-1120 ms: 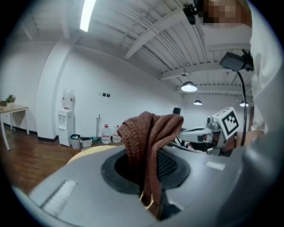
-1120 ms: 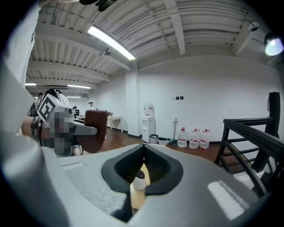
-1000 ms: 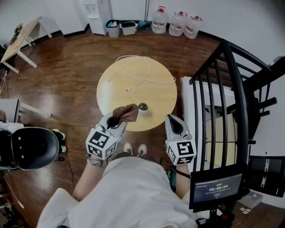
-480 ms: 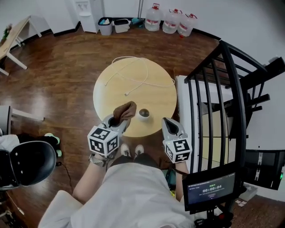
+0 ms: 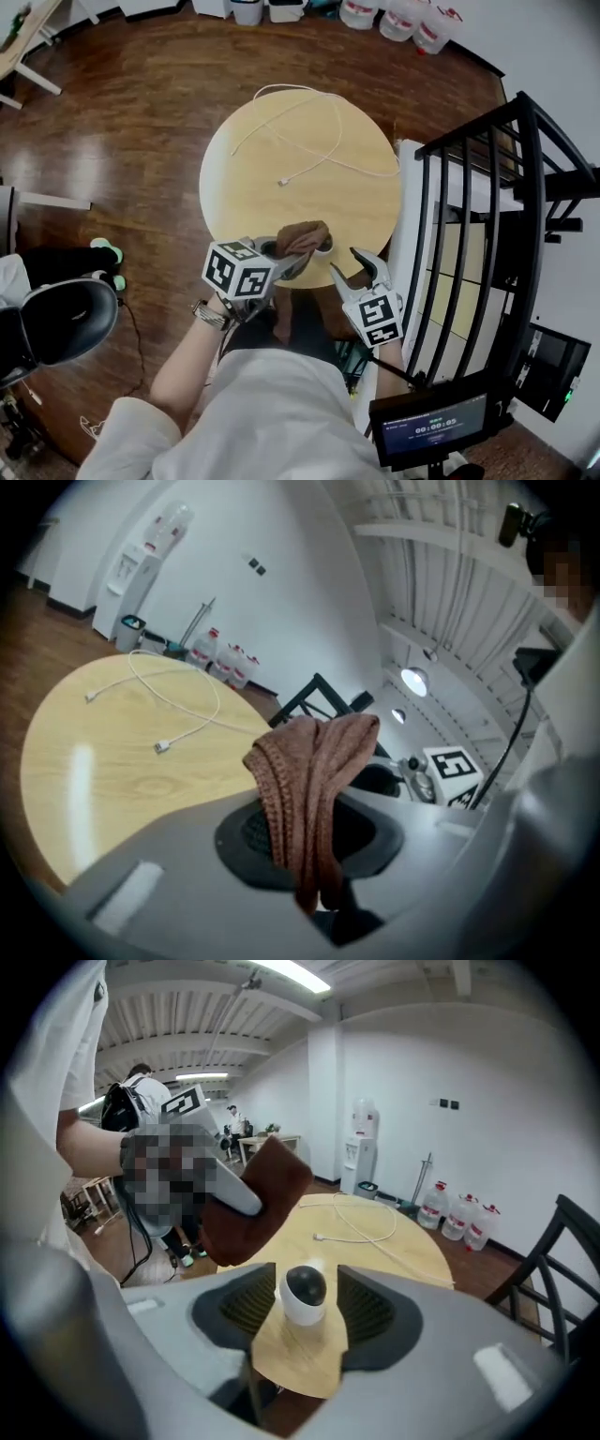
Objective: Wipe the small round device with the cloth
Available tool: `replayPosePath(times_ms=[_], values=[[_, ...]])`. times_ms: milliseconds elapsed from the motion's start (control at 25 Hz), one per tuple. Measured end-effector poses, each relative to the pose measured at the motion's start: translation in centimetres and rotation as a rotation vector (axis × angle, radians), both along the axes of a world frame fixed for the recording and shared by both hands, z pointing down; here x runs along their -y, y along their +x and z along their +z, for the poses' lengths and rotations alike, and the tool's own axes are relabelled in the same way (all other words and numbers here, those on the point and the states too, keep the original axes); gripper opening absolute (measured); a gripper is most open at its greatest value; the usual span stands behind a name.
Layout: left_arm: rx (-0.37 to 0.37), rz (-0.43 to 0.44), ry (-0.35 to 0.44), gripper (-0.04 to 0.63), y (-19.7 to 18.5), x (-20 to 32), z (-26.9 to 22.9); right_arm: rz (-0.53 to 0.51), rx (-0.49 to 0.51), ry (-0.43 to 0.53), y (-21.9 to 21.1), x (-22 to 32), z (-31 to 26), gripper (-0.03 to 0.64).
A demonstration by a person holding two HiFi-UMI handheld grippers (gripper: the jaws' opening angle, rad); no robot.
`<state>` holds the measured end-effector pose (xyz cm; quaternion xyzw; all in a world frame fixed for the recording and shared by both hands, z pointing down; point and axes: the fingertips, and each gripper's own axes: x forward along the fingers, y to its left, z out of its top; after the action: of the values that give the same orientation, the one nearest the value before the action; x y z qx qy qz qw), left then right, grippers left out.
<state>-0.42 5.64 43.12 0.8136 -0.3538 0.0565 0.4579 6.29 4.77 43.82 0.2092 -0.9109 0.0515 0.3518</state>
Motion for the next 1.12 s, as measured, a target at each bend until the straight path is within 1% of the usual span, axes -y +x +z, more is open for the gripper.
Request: replayPosePath(times_ms=[80, 160, 280, 400, 600, 720, 840, 1000, 1120], values=[[-0.001, 0.038, -0.059, 0.077, 0.9, 0.5, 1.5, -0.066, -0.02, -0.062, -1.0, 0.0, 1.9, 0.232], [-0.012, 0.052, -0.106, 0.077, 1.5, 1.0, 2.8, -0.128, -0.04, -0.115, -1.9, 0.0, 3.5, 0.268], [-0.015, 0.065, -0.149, 0.077, 1.8, 1.5, 4.0, -0.201, -0.091, -0.157, -2.5, 0.3, 5.3, 0.302], [-0.007, 0.078, -0.182, 0.075, 1.1, 1.6, 4.8, -0.264, -0.146, -0.173, -3.2, 0.3, 6.5, 0.311], [-0.048, 0.101, -0.233, 0.075, -1.7, 0.8, 5.2, -0.327, -0.209, -0.202, -6.1, -0.8, 6.8, 0.308], [-0.076, 0.11, -0.246, 0.075, -2.9, 0.9, 5.3, -0.341, -0.204, -0.227, -7.3, -1.2, 6.6, 0.298], [-0.092, 0.103, -0.25, 0.075, -3.5, 1.2, 5.5, -0.345, -0.195, -0.244, -7.7, -1.2, 6.4, 0.284], [-0.046, 0.094, -0.257, 0.075, -4.3, 0.9, 7.2, -0.331, -0.173, -0.248, -7.3, -1.5, 6.7, 0.284], [-0.048, 0.097, -0.263, 0.075, -5.0, 1.2, 7.8, -0.316, -0.157, -0.247, -7.6, -1.4, 6.5, 0.285]])
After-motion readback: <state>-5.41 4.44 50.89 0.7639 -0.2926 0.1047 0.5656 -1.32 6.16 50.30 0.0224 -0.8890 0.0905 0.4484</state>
